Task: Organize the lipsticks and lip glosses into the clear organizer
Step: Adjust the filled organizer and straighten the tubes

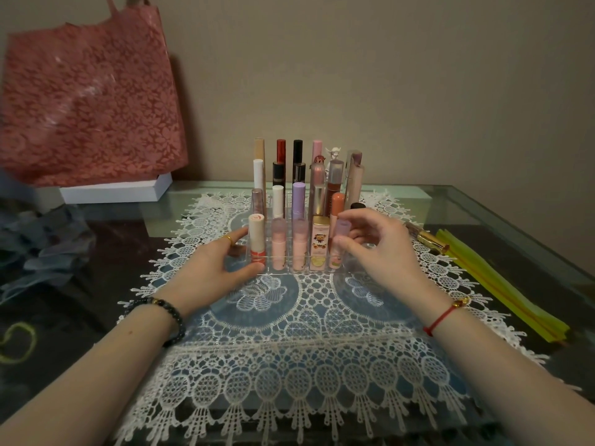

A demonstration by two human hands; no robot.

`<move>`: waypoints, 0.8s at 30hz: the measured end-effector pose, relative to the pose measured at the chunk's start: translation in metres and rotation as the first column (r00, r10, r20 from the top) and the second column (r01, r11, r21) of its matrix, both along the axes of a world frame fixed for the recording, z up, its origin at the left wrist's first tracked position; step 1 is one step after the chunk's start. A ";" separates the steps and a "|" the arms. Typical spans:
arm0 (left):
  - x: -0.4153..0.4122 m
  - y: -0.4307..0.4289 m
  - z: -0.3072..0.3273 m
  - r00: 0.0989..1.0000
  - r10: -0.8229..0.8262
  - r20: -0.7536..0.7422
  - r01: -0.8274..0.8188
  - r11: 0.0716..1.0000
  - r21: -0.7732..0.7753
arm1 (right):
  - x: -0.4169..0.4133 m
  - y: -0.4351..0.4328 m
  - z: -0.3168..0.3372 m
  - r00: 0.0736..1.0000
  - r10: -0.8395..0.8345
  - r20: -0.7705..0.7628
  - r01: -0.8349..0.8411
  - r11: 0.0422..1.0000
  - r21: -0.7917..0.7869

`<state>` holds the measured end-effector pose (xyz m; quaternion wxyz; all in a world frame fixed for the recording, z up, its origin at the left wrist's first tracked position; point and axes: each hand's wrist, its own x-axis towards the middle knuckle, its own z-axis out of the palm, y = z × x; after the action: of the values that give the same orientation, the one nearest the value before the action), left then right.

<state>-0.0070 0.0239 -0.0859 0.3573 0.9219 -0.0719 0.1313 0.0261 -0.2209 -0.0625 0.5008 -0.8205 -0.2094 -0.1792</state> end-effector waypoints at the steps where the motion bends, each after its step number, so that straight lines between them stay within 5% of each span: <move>1: 0.000 0.000 0.000 1.000 -0.001 -0.002 0.001 1.000 -0.003 | 0.000 0.000 0.000 1.000 -0.001 0.001 0.001 1.000 -0.003; 24: -0.002 -0.001 0.004 1.000 -0.008 -0.013 0.008 1.000 0.024 | -0.002 -0.015 0.019 0.990 -0.105 0.090 0.097 0.991 0.092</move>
<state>-0.0086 0.0226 -0.0823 0.3474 0.9266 -0.0750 0.1232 0.0243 -0.2359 -0.0432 0.5160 -0.7980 -0.1830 -0.2518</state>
